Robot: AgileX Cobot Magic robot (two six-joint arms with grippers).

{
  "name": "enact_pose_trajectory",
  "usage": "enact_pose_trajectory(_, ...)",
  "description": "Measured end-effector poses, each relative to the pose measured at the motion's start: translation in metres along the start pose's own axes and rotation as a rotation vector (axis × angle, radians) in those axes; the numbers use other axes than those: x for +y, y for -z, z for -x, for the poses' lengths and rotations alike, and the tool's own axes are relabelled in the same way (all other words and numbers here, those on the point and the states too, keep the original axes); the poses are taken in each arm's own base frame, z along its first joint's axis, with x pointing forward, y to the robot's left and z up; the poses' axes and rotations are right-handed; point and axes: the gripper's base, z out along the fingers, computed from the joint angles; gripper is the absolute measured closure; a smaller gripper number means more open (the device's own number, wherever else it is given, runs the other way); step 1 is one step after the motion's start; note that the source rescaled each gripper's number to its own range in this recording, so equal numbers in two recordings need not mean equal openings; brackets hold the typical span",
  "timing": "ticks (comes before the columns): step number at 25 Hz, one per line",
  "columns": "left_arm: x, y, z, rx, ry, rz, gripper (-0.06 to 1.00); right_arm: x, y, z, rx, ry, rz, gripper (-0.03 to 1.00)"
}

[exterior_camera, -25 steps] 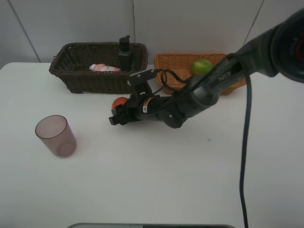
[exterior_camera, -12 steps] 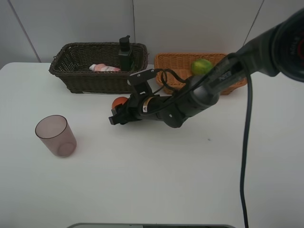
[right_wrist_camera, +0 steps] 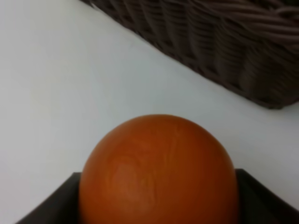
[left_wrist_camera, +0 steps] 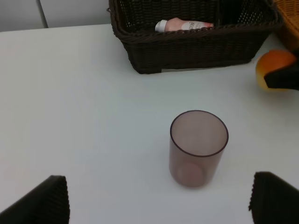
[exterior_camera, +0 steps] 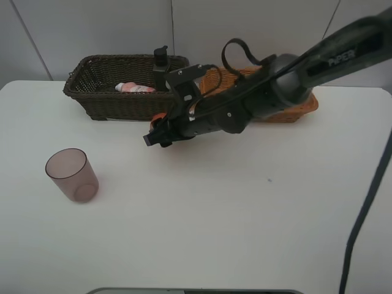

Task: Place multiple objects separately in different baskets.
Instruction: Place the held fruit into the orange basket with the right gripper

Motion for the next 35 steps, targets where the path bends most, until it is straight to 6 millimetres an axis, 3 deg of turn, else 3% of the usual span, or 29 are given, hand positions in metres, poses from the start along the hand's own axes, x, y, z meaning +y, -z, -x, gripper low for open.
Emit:
enact_pose_trajectory(8,0.000,0.000,0.000,0.000,0.000,0.000,-0.06,-0.023,0.052,0.015,0.166,-0.007,-0.094,0.53)
enact_pose_trajectory(15,0.000,0.000,0.000,0.000,0.000,0.000,-0.06,-0.071,0.095,0.019,0.259,-0.140,-0.202,0.53)
enact_pose_trajectory(20,0.000,0.000,0.000,0.000,0.000,0.000,-0.06,-0.107,0.112,0.021,0.320,-0.251,-0.268,0.53)
enact_pose_trajectory(25,0.000,0.000,0.000,0.000,0.000,0.000,-0.06,-0.132,0.128,0.046,0.263,-0.309,-0.307,0.53)
enact_pose_trajectory(29,0.000,0.000,0.000,0.000,0.000,0.000,-0.06,-0.143,0.126,0.066,0.243,-0.324,-0.324,0.53)
enact_pose_trajectory(35,0.000,0.000,0.000,0.000,0.000,0.000,-0.06,-0.159,0.094,0.080,0.281,-0.340,-0.332,0.53)
